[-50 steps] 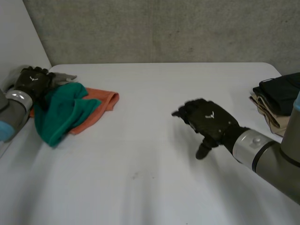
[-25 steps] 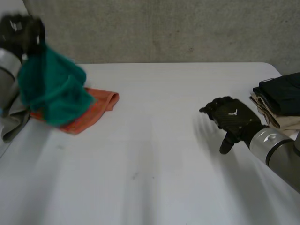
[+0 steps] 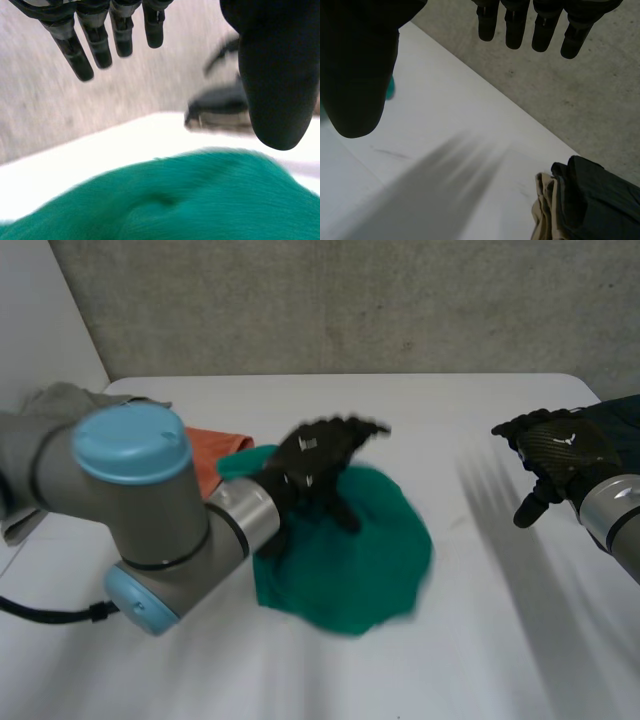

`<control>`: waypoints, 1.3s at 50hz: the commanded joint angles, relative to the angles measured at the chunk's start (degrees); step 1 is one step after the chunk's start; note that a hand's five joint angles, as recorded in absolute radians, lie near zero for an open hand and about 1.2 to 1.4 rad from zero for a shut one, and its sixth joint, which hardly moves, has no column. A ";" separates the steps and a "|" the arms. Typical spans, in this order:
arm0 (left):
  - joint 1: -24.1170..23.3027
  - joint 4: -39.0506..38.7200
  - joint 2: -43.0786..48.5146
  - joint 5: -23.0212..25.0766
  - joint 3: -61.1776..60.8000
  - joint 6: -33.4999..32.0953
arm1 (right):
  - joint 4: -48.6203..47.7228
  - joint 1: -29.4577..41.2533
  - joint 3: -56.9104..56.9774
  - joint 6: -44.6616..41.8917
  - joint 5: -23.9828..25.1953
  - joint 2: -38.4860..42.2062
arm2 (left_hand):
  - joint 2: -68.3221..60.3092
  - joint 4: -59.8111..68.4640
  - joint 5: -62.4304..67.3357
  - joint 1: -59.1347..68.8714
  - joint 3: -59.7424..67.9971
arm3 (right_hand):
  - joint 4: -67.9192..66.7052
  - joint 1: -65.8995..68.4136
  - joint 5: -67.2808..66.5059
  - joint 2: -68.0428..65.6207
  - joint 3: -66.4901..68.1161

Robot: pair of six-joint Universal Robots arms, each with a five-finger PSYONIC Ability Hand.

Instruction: Fold the laundry.

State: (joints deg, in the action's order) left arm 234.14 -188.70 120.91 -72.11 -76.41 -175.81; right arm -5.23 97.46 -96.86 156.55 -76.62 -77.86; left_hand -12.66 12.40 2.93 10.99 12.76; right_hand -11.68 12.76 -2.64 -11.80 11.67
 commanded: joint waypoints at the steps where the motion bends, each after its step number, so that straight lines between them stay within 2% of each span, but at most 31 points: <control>1: 2.81 8.87 -3.13 -3.74 2.23 -11.66 | 2.33 0.10 1.06 -0.19 0.33 0.16 | 2.66 -2.40 -2.93 -0.99 -2.76 | 1.68 -2.76 2.64 1.80 -1.67; 6: 5.70 9.05 -13.05 -5.76 -2.93 -11.39 | 8.46 2.64 1.41 -0.97 2.00 -0.62 | 2.66 -2.40 -2.93 -0.99 -2.76 | 1.68 -2.76 2.64 1.80 -1.67; 9: 6.59 8.87 -15.88 -5.50 -7.16 -11.66 | 12.69 3.79 1.59 -1.59 2.71 -1.07 | 2.66 -2.40 -2.93 -0.99 -2.76 | 1.68 -2.76 2.64 1.80 -1.67; 13: 8.78 7.82 -18.25 -2.70 -14.01 -13.41 | 21.21 5.81 2.47 -2.38 3.50 -1.24 | 2.66 -2.40 -2.93 -0.99 -2.76 | 1.68 -2.76 2.64 1.80 -1.67; 16: 10.80 6.33 -18.08 1.87 -18.50 -16.48 | 27.54 7.30 2.99 -2.21 3.85 -0.89 | -4.26 4.52 4.00 5.93 4.16 | 1.68 -2.76 2.64 1.80 -1.67; 20: 12.39 3.69 -15.45 7.67 -21.23 -21.49 | 31.16 9.76 2.03 -1.25 4.55 -0.54 | -5.45 5.72 5.19 7.13 5.36 | 1.68 -2.76 2.64 1.80 -1.67; 23: 12.83 1.93 -12.90 9.96 -21.06 -26.24 | 28.89 12.13 0.19 0.07 4.99 0.16 | -5.45 5.72 5.19 7.13 5.36 | -2.87 1.79 -1.92 -2.76 2.89; 29: 14.58 -0.09 -7.11 8.57 -17.47 -32.13 | 20.11 17.49 -5.17 1.13 3.42 0.87 | -5.45 5.72 5.19 7.13 5.36 | -3.38 2.30 -2.43 -3.27 3.40; 40: 17.75 0.17 2.39 8.21 -9.55 -31.52 | 5.16 25.58 -10.71 1.04 -4.05 2.44 | -12.33 12.60 12.07 14.01 12.24 | -3.55 2.47 -2.60 -3.43 3.56; 54: 16.96 0.61 9.25 8.21 -2.61 -30.29 | 1.81 26.47 -10.54 0.08 -5.82 4.47 | -27.65 27.91 27.39 29.32 27.55 | -6.41 5.33 -5.46 -6.29 6.43; 57: 16.52 0.61 11.10 7.60 -0.58 -30.55 | 1.19 26.55 -10.45 0.08 -6.52 4.73 | -41.74 42.00 41.47 43.41 41.64 | -6.41 5.33 -5.46 -6.29 6.43; 60: 16.34 0.70 12.41 6.02 1.52 -30.73 | 0.23 26.82 -10.37 0.08 -7.57 5.52 | -67.24 67.50 66.97 68.91 67.14 | -6.08 5.00 -5.12 -5.96 6.09; 65: 15.73 1.49 10.58 2.24 3.37 -30.56 | -2.15 27.17 -8.96 -0.10 -9.42 8.59 | -67.34 67.60 67.07 69.01 67.24 | -5.74 4.66 -4.78 -5.62 5.75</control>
State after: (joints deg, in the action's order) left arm 250.46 -187.97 132.79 -65.92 -75.32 -206.42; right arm -4.98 124.24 -107.07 156.58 -84.04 -72.22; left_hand -67.70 67.97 56.32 65.62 67.43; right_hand -14.63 12.96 -5.00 -14.58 14.76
